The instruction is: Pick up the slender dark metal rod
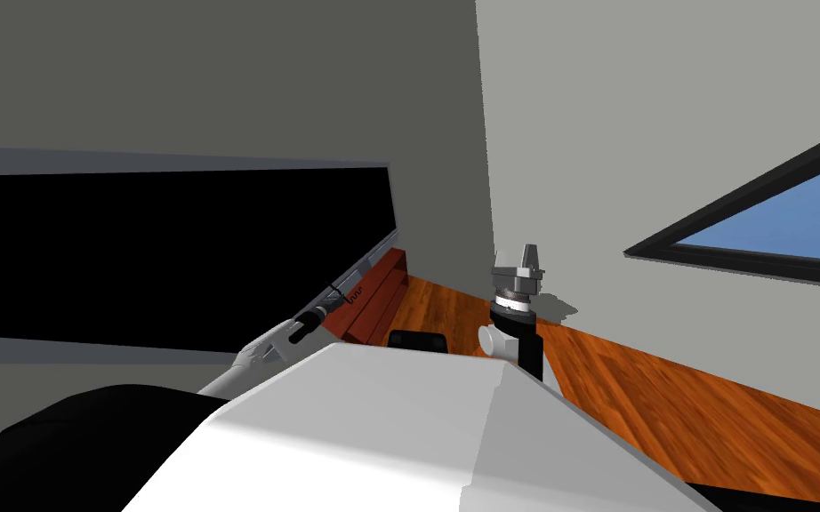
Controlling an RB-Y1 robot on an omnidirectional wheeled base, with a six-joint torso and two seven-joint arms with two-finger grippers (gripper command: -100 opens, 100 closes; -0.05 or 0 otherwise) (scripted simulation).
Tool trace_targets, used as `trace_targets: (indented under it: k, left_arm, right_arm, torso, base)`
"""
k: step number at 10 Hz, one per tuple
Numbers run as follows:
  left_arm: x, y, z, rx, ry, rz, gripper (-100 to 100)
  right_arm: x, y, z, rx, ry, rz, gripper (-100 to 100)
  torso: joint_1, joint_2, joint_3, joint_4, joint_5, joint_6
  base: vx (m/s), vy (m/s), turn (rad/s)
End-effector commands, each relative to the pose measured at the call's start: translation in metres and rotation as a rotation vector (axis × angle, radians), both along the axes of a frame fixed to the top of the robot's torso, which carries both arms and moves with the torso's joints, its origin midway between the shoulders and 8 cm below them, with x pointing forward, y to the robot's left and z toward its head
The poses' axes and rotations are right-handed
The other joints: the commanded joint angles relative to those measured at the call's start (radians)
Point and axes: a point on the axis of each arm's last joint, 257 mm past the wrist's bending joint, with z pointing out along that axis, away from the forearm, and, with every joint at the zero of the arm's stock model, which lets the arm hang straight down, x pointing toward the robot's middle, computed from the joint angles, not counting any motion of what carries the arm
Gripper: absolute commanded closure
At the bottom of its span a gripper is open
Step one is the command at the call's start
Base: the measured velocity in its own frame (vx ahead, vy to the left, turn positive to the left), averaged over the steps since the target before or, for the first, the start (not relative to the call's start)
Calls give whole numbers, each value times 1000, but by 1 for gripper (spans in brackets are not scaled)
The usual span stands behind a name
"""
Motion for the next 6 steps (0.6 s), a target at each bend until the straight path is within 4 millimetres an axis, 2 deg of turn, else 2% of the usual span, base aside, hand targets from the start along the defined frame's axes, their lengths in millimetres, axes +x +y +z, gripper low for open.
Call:
trace_targets:
  k: [1,2,3,5,6]
  left_arm:
    - [0,0,0,0,0,0,100]
    - [0,0,0,0,0,0,0]
    - [-1,-9,3,-2,0,-17,100]
    - [-3,-20,7,-3,1,-40,100]
    - [-2,-17,7,-3,1,-33,100]
  right_arm:
    - [0,0,0,0,0,0,0]
    - [0,0,0,0,0,0,0]
    - [0,0,0,0,0,0,0]
    - [0,0,0,0,0,0,0]
    - [0,0,0,0,0,0,0]
  torso:
    - [0,0,0,0,0,0]
    - [0,0,0,0,0,0]
    - [0,0,0,0,0,0]
    - [1,0,0,0,0,-1]
    - [1,0,0,0,0,-1]
  base:
    - [0,0,0]
    - [0,0,0]
    - [7,8,155]
    - [15,14,144]
    - [5,4,24]
